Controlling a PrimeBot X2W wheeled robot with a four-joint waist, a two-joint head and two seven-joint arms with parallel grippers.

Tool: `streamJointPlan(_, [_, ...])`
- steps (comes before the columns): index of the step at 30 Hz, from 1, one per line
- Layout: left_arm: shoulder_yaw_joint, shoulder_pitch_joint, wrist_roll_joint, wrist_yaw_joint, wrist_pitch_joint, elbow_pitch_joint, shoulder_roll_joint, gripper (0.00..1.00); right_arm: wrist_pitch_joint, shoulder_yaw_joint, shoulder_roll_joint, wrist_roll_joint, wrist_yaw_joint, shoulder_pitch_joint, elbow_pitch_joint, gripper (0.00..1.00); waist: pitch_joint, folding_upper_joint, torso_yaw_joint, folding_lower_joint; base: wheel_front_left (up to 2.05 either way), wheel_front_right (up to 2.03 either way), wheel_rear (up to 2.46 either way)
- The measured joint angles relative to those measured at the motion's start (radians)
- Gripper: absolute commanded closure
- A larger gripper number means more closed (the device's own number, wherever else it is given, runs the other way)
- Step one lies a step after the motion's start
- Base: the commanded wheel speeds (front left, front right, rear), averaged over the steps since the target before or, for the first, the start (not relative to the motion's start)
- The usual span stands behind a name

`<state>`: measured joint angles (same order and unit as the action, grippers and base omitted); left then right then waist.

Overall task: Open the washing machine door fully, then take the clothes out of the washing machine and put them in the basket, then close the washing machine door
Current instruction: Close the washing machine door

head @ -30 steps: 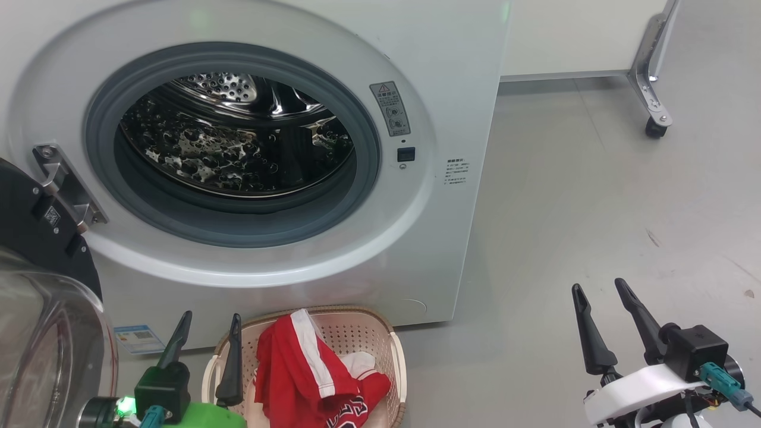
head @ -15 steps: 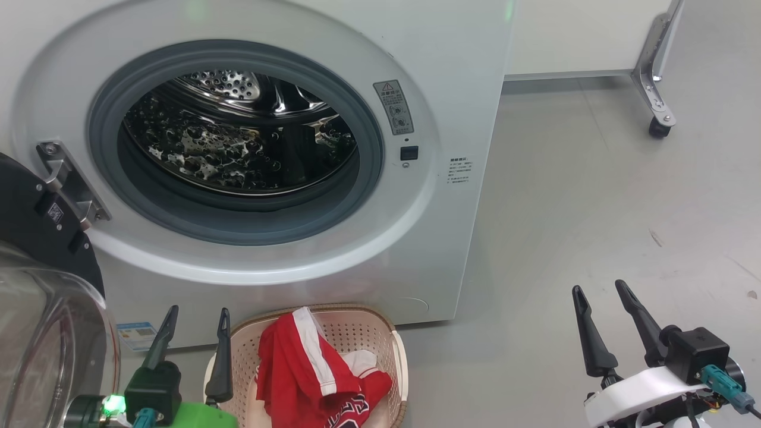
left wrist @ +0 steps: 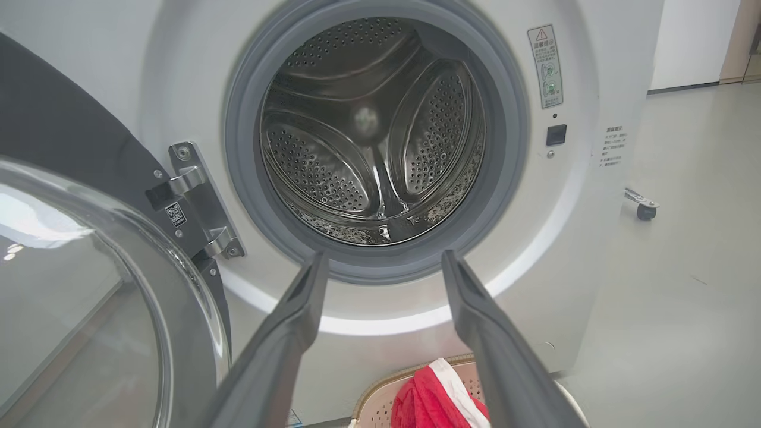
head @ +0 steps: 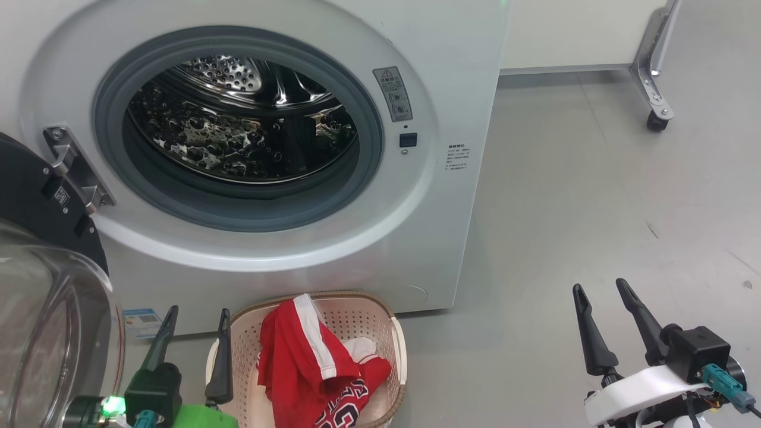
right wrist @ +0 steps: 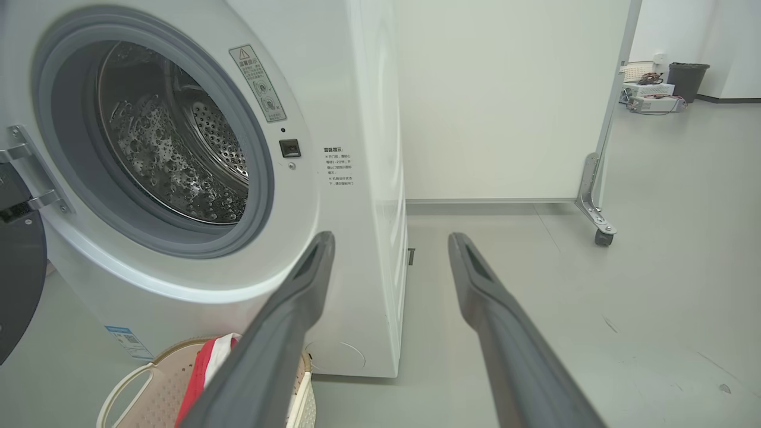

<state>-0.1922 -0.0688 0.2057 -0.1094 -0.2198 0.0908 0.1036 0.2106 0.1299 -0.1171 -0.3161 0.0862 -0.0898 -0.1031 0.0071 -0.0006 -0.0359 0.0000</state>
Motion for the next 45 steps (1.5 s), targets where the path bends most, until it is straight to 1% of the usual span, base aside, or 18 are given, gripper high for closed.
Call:
streamJointPlan(25, [-0.009, -0.019, -0.012, -0.001, 0.016, -0.044, -0.007, 0.00, -0.005, 0.000, 0.000, -0.002, -0.002, 0.000, 0.007, 0.00, -0.004, 0.0000, -0.003, 0.0000, -1.12, 1.12, 0.00])
streamJointPlan(35, [-0.009, -0.023, -0.012, -0.001, 0.022, -0.056, -0.007, 0.00, -0.011, 0.002, 0.000, -0.007, -0.002, 0.000, 0.007, 0.00, -0.006, 0.0000, 0.000, 0.0000, -0.59, 0.59, 0.00])
streamJointPlan(45, [-0.008, -0.025, -0.012, -0.001, 0.025, -0.064, -0.007, 0.00, -0.011, 0.003, -0.001, -0.007, -0.002, 0.000, 0.007, 0.00, -0.009, 0.0000, 0.004, 0.0000, -0.18, 0.18, 0.00])
